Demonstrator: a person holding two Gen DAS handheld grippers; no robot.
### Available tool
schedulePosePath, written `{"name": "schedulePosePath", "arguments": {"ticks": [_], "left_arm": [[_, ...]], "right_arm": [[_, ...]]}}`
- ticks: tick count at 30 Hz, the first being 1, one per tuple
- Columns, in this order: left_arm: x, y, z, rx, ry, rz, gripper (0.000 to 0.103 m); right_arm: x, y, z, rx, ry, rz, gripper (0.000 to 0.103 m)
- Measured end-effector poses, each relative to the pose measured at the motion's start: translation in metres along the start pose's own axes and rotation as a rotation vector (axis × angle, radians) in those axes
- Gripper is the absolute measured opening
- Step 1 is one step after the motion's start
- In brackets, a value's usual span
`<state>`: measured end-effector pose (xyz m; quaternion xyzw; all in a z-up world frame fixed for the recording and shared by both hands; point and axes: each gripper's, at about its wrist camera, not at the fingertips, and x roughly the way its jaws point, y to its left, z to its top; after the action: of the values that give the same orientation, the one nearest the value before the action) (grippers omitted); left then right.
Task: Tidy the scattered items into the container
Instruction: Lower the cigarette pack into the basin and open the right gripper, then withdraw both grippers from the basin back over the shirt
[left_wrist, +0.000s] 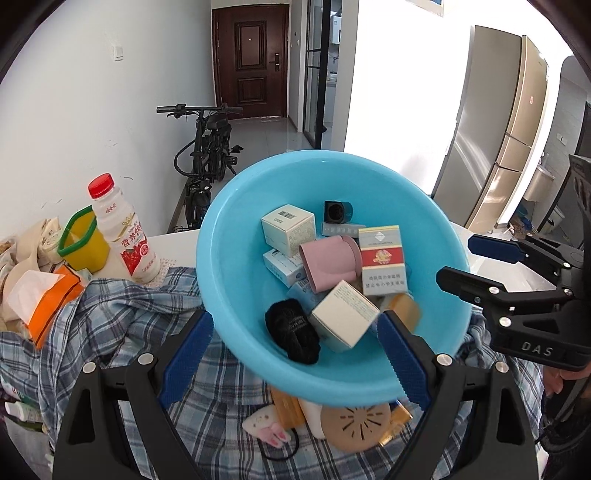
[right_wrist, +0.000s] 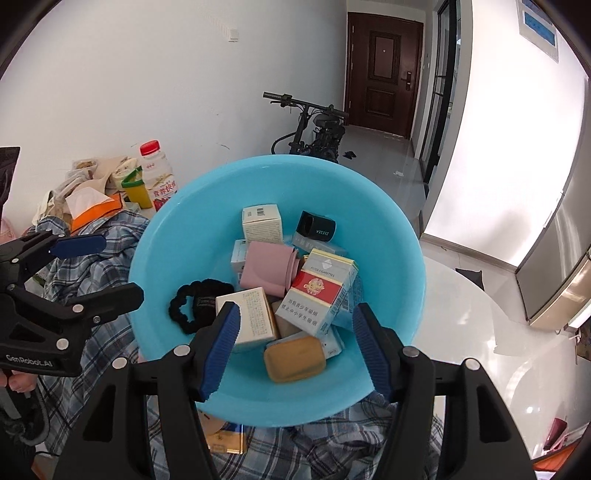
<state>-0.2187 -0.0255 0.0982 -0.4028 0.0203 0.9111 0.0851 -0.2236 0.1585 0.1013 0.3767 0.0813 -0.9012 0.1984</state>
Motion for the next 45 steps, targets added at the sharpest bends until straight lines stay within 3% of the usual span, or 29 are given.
{"name": "schedulePosePath", "arguments": {"ticks": [14,20,28,30,45], "left_arm": [[-0.044,-0.009,-0.063,-0.005,0.005,0.004,0.092],[-0.043,-0.007,-0.091,-0.059,0.053,-0.05,0.092],[-0.042,-0.005,-0.123,-0.062,0.044,0.019,0.092],[-0.04,-0.006,-0.13,-0.039,0.051,0.048,0.092],[-0.03,0.004,-0.151,-0.012,0.092,0.069,0.092]], "right_arm": [[-0.049,0.027,-0.068,0.001,-0.052,0.022,0.066],[-0.053,0.036,-0.097,0.016,-0.04,0.042,0.066],[-0.055,0.05,-0.132,-0.004,-0.019,0.001,0.07],[-0.053,0.051,-0.137,0.005,-0.006,0.02,0.07],[-0.031,0.061,-0.144,0.027,0.053,0.076,0.07]]}}
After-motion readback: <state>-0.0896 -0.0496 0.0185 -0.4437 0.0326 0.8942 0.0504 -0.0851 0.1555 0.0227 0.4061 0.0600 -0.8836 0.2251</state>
